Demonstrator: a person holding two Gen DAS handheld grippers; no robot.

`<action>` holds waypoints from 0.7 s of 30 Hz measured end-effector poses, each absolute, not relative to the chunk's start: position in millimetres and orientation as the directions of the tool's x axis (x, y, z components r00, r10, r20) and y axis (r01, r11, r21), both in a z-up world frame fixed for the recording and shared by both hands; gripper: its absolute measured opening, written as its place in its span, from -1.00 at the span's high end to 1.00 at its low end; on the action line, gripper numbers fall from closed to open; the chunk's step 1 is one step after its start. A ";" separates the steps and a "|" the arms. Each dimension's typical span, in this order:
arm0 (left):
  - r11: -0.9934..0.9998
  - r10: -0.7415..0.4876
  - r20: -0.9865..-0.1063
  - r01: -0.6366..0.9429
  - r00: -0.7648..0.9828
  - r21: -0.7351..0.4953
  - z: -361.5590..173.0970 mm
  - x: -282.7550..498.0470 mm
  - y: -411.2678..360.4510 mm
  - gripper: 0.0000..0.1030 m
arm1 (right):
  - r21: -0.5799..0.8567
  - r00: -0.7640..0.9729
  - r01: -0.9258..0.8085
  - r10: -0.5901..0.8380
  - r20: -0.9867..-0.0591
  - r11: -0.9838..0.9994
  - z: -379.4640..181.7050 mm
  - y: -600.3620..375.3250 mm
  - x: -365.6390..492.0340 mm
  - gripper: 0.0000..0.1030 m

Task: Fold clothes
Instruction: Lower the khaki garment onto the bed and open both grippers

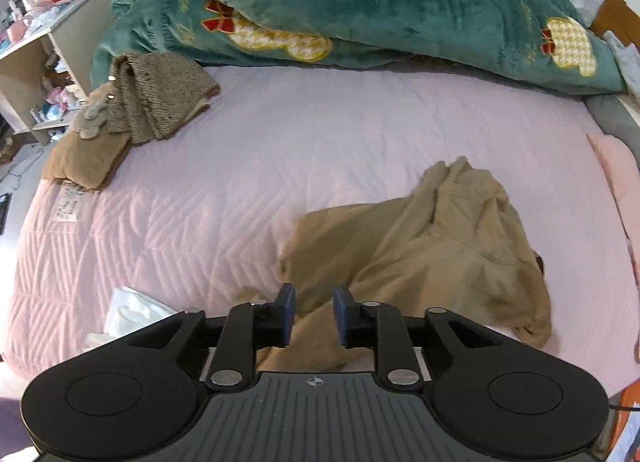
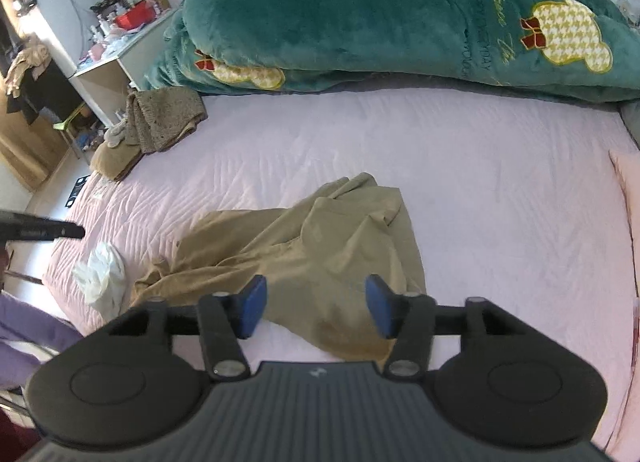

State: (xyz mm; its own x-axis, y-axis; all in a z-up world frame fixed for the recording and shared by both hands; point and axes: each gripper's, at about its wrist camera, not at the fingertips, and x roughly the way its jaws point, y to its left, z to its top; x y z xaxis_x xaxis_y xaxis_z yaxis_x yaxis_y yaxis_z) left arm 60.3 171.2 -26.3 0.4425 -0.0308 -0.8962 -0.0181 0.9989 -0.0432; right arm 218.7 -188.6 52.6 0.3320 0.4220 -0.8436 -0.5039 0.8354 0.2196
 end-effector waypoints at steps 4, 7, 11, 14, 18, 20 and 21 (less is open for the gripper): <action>0.999 -0.031 -0.913 -0.018 0.406 -0.042 -36.4 51.2 168.7 0.35 | 0.221 0.315 -0.507 0.417 -0.853 0.833 46.0 -184.9 219.9 -0.24; 0.998 -0.024 -0.924 -0.040 0.382 -0.043 -42.5 44.3 176.1 0.35 | 0.224 0.289 -0.495 0.402 -0.869 0.840 38.2 -184.2 222.7 -0.28; 0.997 0.007 -0.928 -0.079 0.372 -0.024 -48.6 36.9 190.3 0.34 | 0.234 0.261 -0.500 0.403 -0.877 0.834 31.3 -182.4 227.9 -0.30; 0.991 0.045 -0.938 -0.133 0.344 -0.001 -59.8 32.5 204.8 0.34 | 0.235 0.248 -0.515 0.406 -0.880 0.825 26.8 -179.6 231.4 -0.34; 0.985 0.071 -0.949 -0.174 0.307 0.017 -82.4 30.2 218.4 0.34 | 0.240 0.223 -0.511 0.397 -0.890 0.825 10.6 -181.5 237.5 -0.39; 0.981 0.081 -0.954 -0.190 0.289 0.026 -94.5 30.2 224.2 0.34 | 0.253 0.190 -0.506 0.392 -0.900 0.825 0.5 -182.5 241.5 -0.40; 0.981 0.084 -0.956 -0.194 0.280 0.030 -101.2 31.8 225.4 0.34 | 0.255 0.175 -0.507 0.388 -0.905 0.823 -4.3 -182.5 242.1 -0.40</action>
State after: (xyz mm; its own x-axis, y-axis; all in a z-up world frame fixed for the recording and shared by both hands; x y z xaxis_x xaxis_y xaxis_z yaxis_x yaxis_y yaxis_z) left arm 31.8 225.4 -101.2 0.2802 0.0844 -0.9562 -0.1942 0.9805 0.0296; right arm 242.1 -182.5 -4.3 0.1753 0.3877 -0.9050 -0.5072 0.8234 0.2545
